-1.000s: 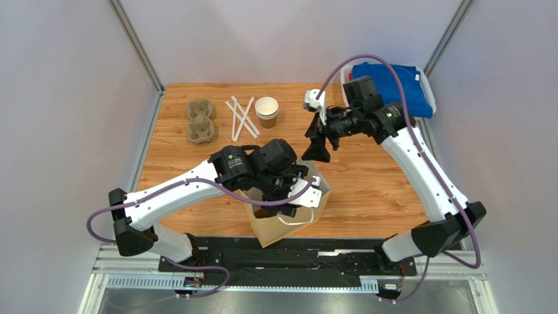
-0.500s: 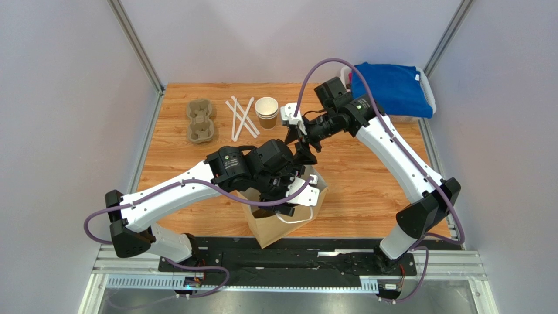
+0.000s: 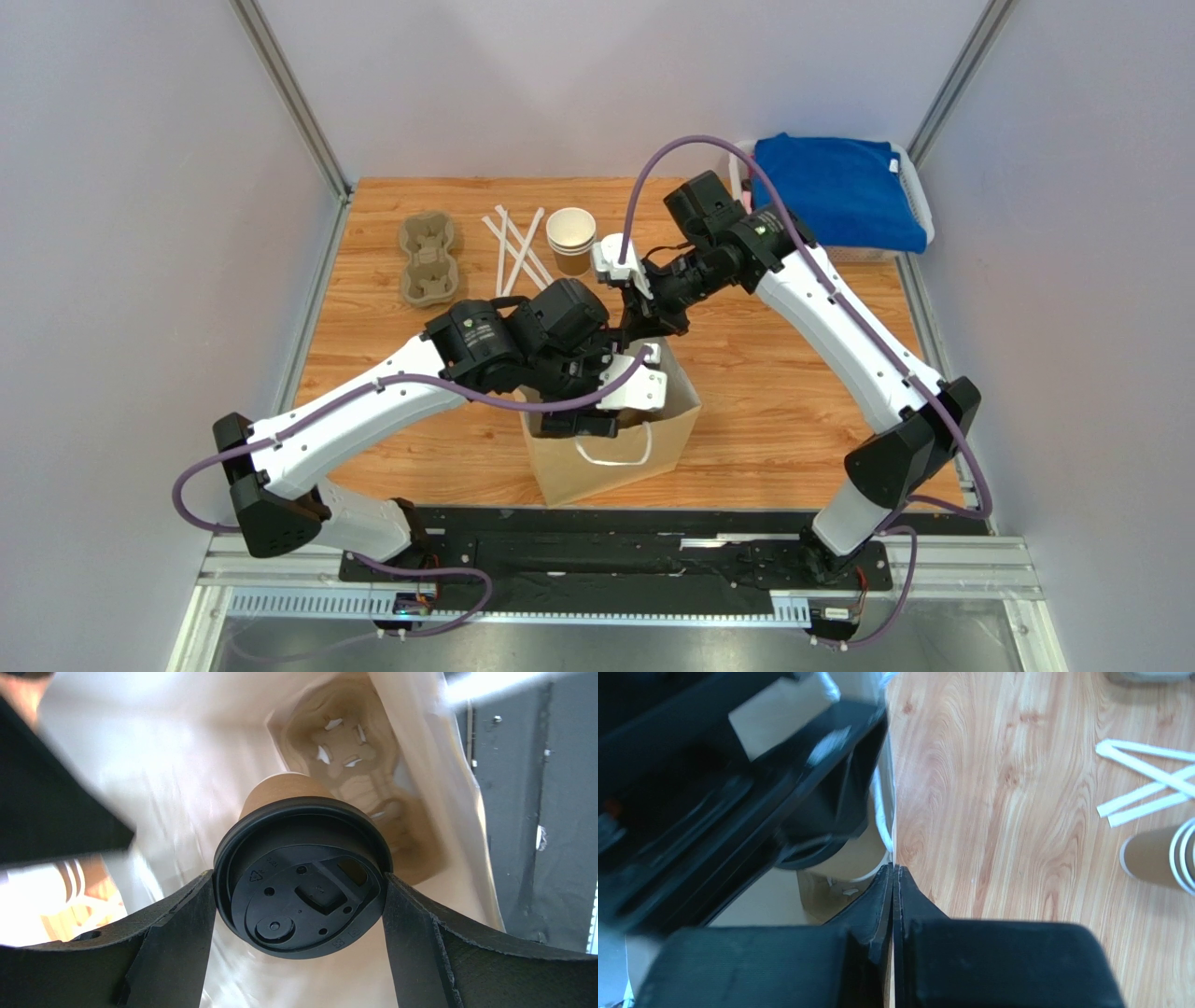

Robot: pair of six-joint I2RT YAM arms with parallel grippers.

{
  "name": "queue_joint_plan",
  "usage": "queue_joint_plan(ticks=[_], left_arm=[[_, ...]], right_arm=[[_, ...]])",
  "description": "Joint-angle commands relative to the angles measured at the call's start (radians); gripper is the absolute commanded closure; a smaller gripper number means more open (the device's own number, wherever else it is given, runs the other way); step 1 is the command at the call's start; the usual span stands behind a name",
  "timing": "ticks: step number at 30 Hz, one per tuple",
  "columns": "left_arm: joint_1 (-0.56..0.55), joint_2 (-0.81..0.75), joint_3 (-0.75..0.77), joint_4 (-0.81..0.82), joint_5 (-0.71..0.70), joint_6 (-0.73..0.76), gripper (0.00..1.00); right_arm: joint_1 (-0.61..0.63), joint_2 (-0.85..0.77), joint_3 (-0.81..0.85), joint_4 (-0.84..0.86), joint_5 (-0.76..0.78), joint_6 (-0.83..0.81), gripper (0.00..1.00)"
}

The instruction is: Pack the takeout coffee

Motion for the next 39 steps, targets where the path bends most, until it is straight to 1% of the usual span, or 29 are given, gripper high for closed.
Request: queue_joint_plan(ticks=[1, 2, 3, 5, 9, 11, 12, 13, 15, 16, 19, 22, 24, 25, 27, 28, 30, 32, 33, 35, 38, 39], left_arm=[[0.041, -0.052, -0.017, 0.010, -0.014, -0.049, 0.69], [0.045, -0.055, -0.028, 0.020, -0.017, -0.063, 0.69], [0.054, -0.055, -0.032, 0.027, -0.017, -0.069, 0.69], [0.058, -0.055, -0.043, 0.052, -0.019, -0.081, 0.69], [0.059, -0.049, -0.059, 0.075, -0.009, -0.078, 0.69], [0.059, -0.047, -0.069, 0.083, -0.002, -0.070, 0.70], [0.059, -0.050, -0.072, 0.087, 0.009, -0.058, 0.70], [0.059, -0.049, -0.079, 0.086, 0.012, -0.052, 0.70], [0.059, -0.047, -0.083, 0.089, 0.021, -0.035, 0.70], [0.059, -0.047, -0.089, 0.092, 0.023, -0.031, 0.70], [0.059, -0.047, -0.098, 0.101, 0.027, -0.018, 0.70], [0.059, -0.044, -0.105, 0.107, 0.027, -0.015, 0.70], [0.059, -0.044, -0.109, 0.115, 0.020, -0.020, 0.70], [0.059, -0.044, -0.112, 0.118, 0.017, -0.026, 0.70], [0.059, -0.047, -0.117, 0.129, 0.002, -0.034, 0.70], [0.059, -0.049, -0.125, 0.133, -0.006, -0.037, 0.70], [0.059, -0.055, -0.141, 0.159, -0.037, -0.041, 0.70], [0.059, -0.060, -0.155, 0.194, -0.069, -0.046, 0.70], [0.059, -0.063, -0.167, 0.205, -0.077, -0.047, 0.70], [0.059, -0.060, -0.175, 0.227, -0.101, -0.057, 0.69], [0.059, -0.063, -0.200, 0.263, -0.120, -0.063, 0.69], [0.059, -0.064, -0.216, 0.274, -0.124, -0.064, 0.69]], right_arm=[[-0.013, -0.143, -0.064, 0.067, 0.027, 0.091, 1.00], [-0.013, -0.163, -0.084, 0.083, 0.027, 0.098, 1.00], [-0.013, -0.202, -0.137, 0.100, 0.030, 0.116, 1.00], [-0.011, -0.236, -0.176, 0.140, 0.033, 0.133, 1.00], [-0.011, -0.236, -0.182, 0.143, 0.032, 0.205, 1.00], [-0.011, -0.239, -0.187, 0.143, 0.035, 0.210, 0.99], [-0.011, -0.236, -0.190, 0.146, 0.042, 0.210, 0.92], [-0.011, -0.233, -0.184, 0.151, 0.045, 0.222, 0.74], [-0.011, -0.210, -0.165, 0.150, 0.053, 0.235, 0.60], [-0.013, -0.202, -0.146, 0.151, 0.055, 0.253, 0.52], [-0.011, -0.165, -0.119, 0.150, 0.044, 0.272, 0.46], [-0.008, -0.135, -0.107, 0.153, 0.044, 0.288, 0.45], [-0.007, -0.116, -0.115, 0.150, 0.071, 0.285, 0.48], [-0.005, -0.108, -0.118, 0.150, 0.081, 0.285, 0.58], [-0.005, -0.107, -0.116, 0.172, 0.114, 0.302, 0.73], [-0.006, -0.113, -0.112, 0.191, 0.130, 0.316, 0.87], [-0.005, -0.128, -0.101, 0.261, 0.179, 0.359, 0.98], [-0.005, -0.157, -0.096, 0.310, 0.231, 0.390, 1.00], [-0.005, -0.167, -0.086, 0.341, 0.239, 0.408, 1.00], [-0.003, -0.191, -0.083, 0.350, 0.234, 0.426, 1.00], [0.016, -0.239, -0.136, 0.373, 0.243, 0.446, 1.00], [0.026, -0.272, -0.197, 0.386, 0.257, 0.449, 1.00]])
